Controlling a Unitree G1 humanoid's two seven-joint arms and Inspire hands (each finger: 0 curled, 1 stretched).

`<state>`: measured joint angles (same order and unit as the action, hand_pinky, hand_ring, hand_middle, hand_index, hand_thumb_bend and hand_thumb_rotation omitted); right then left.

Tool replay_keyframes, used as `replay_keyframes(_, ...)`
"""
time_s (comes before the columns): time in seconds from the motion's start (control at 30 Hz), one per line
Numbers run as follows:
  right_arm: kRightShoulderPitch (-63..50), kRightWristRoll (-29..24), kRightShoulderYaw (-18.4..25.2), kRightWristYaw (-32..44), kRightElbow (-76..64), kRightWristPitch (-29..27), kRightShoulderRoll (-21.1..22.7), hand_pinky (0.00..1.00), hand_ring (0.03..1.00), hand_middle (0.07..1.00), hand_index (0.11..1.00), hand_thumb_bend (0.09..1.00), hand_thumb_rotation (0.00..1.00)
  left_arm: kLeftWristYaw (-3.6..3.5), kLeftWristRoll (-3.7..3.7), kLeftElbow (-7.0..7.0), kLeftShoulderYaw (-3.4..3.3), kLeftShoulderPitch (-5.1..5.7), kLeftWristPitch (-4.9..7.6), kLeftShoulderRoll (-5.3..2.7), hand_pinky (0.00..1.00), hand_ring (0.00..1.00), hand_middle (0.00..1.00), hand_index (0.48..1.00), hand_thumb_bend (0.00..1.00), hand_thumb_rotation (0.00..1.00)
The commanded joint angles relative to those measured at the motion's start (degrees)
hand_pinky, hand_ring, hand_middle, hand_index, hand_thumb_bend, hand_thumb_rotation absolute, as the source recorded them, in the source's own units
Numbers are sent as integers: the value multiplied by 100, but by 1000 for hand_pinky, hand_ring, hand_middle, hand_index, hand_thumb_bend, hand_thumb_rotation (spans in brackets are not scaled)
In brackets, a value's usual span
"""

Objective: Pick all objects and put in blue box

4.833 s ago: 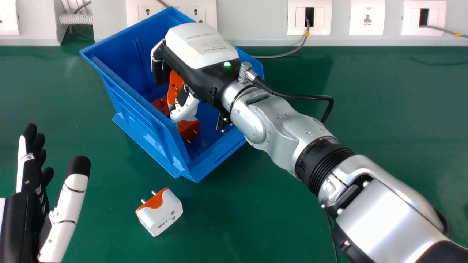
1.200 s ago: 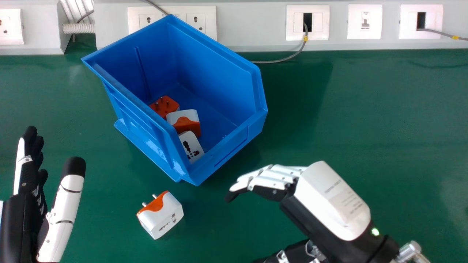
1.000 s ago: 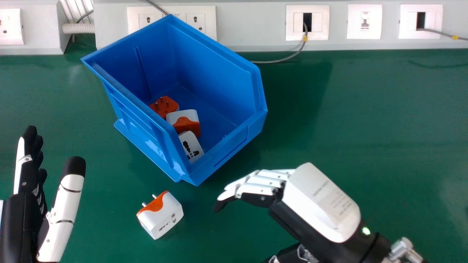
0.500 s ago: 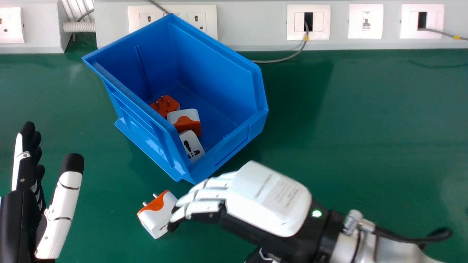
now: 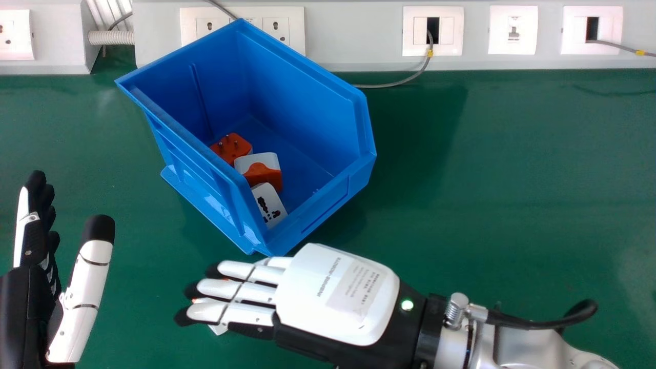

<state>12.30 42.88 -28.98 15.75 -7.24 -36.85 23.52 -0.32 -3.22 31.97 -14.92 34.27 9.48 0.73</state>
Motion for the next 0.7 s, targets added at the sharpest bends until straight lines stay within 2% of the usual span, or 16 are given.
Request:
replay_keyframes(0.0,226,-133,-50,28,-20,-26,-149,844,990,986,929,662,271,-17,68,16,-41,-14,149,53,1000,1000,1000,983,625,829)
replay_keyframes(0.17,706,-54,-167,124,172,-12,-364,838,985,982,928,629,239,-53,92,12,-68,-30,148,76,1000,1000,1000,988,624,829)
replay_keyframes(0.23,894,10,-199,126,227,-27,-423,838,985,983,931,551,153,-56,89,13,-64,-30,146,82,1000,1000,1000,990,622,829)
replay_keyframes(0.27,984,53,-217,117,254,-35,-449,838,985,983,931,551,153,-59,88,20,-62,-22,146,83,1000,1000,1000,990,622,829)
replay_keyframes(0.37,1208,187,-292,65,374,-59,-499,838,989,991,941,461,78,-69,103,15,-69,-4,161,85,1000,1000,1000,992,620,829)
replay_keyframes(0.5,1472,619,-471,-343,847,-184,-664,839,997,997,965,309,25,-70,103,7,-57,-10,155,83,1000,1000,1000,995,618,829)
replay_keyframes(0.57,1608,817,-571,-493,1094,-177,-764,838,999,999,978,249,12,-67,89,17,-40,-18,139,80,1000,1000,1000,997,615,829)
replay_keyframes(0.67,1760,970,-683,-537,1357,-101,-885,836,1000,1000,990,191,3,-73,99,21,-55,-12,131,88,1000,1000,1000,1000,607,829)
